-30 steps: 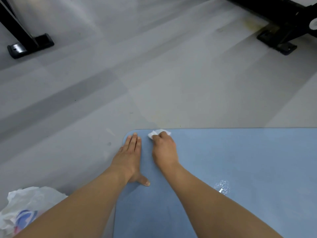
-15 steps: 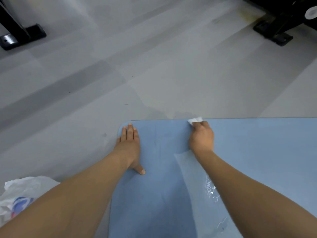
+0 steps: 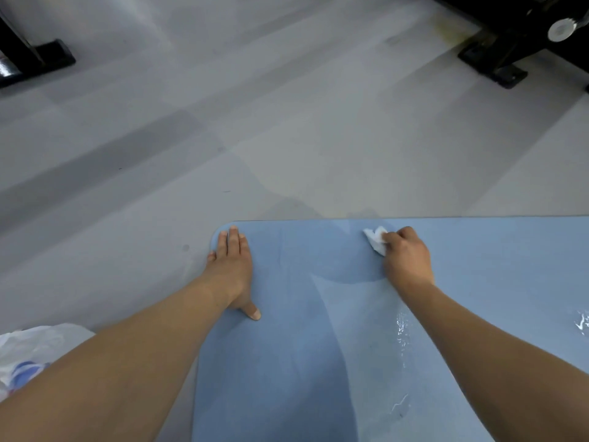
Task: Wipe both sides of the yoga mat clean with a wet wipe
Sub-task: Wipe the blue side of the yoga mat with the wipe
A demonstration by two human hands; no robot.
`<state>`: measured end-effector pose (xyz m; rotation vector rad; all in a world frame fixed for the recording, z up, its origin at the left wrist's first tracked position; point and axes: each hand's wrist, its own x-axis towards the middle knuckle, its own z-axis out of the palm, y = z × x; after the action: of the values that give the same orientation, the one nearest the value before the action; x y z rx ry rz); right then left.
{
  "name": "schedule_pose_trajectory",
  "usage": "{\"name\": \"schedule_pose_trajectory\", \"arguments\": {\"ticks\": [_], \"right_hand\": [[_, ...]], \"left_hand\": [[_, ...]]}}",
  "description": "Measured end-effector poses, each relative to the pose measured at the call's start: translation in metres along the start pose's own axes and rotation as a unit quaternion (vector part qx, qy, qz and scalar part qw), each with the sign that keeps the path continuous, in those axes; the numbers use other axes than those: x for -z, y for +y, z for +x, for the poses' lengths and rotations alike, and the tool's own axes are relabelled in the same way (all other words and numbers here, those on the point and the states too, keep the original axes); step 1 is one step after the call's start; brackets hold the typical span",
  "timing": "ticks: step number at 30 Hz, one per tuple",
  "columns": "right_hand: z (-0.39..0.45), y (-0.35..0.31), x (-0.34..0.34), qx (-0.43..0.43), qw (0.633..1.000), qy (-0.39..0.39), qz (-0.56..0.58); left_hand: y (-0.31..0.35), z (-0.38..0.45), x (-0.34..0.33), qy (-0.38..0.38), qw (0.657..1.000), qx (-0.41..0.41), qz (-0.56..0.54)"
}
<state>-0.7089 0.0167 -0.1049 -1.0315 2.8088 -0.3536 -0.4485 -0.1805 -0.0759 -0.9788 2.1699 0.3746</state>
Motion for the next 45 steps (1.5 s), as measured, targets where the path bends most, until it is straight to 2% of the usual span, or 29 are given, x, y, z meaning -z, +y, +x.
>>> {"name": "schedule_pose_trajectory", "arguments": {"ticks": [2, 4, 10, 14, 16, 20, 22, 24, 26, 31, 34, 36, 39, 41, 43, 45], "right_hand": [[-0.003, -0.008, -0.004, -0.021, 0.999, 0.001, 0.025], [-0.011, -0.040, -0.015, -0.002, 0.998, 0.009, 0.056], [-0.073, -0.165, -0.045, 0.138, 0.977, -0.079, 0.144], [-0.065, -0.150, -0.043, 0.199, 0.972, -0.054, 0.117], [-0.049, -0.115, -0.035, 0.163, 0.981, -0.051, 0.093], [-0.025, -0.030, -0.016, 0.024, 0.998, -0.001, 0.056], [-0.024, -0.017, -0.010, -0.018, 0.998, 0.005, 0.053], [-0.029, -0.034, -0.014, -0.030, 0.997, 0.014, 0.067], [-0.042, -0.067, -0.025, 0.005, 0.996, 0.001, 0.088], [-0.092, -0.159, -0.047, 0.189, 0.969, -0.106, 0.123], [-0.085, -0.145, -0.045, 0.236, 0.960, -0.109, 0.103], [-0.070, -0.106, -0.037, 0.195, 0.973, -0.084, 0.090], [-0.048, -0.027, -0.013, 0.063, 0.996, -0.037, 0.045], [-0.041, 0.008, 0.000, -0.003, 0.999, -0.016, 0.030], [-0.042, 0.008, 0.001, -0.032, 0.999, -0.006, 0.038], [-0.051, -0.022, -0.010, -0.010, 0.998, -0.012, 0.066]], "left_hand": [[0.002, -0.001, 0.001, -0.004, 1.000, 0.003, 0.002], [0.003, -0.001, 0.002, -0.006, 1.000, 0.004, 0.004], [-0.002, -0.001, 0.000, 0.006, 1.000, 0.000, -0.005], [-0.003, 0.000, -0.001, 0.006, 1.000, -0.006, 0.002], [-0.003, 0.001, -0.001, 0.009, 1.000, -0.007, 0.004], [-0.001, 0.002, 0.000, 0.000, 1.000, -0.001, 0.007], [0.001, 0.003, 0.000, -0.006, 1.000, 0.001, 0.007], [0.000, 0.002, 0.000, -0.003, 1.000, -0.001, 0.003], [-0.003, 0.000, 0.000, 0.005, 1.000, -0.007, -0.005], [-0.011, 0.000, -0.008, 0.029, 0.999, -0.037, -0.014], [-0.019, -0.001, -0.016, 0.042, 0.997, -0.063, -0.029], [-0.021, -0.003, -0.021, 0.045, 0.996, -0.072, -0.030], [-0.022, -0.006, -0.025, 0.054, 0.995, -0.075, -0.038], [-0.021, -0.009, -0.027, 0.061, 0.995, -0.072, -0.046], [-0.019, -0.013, -0.028, 0.068, 0.994, -0.068, -0.050], [-0.016, -0.017, -0.028, 0.078, 0.993, -0.070, -0.058]]}}
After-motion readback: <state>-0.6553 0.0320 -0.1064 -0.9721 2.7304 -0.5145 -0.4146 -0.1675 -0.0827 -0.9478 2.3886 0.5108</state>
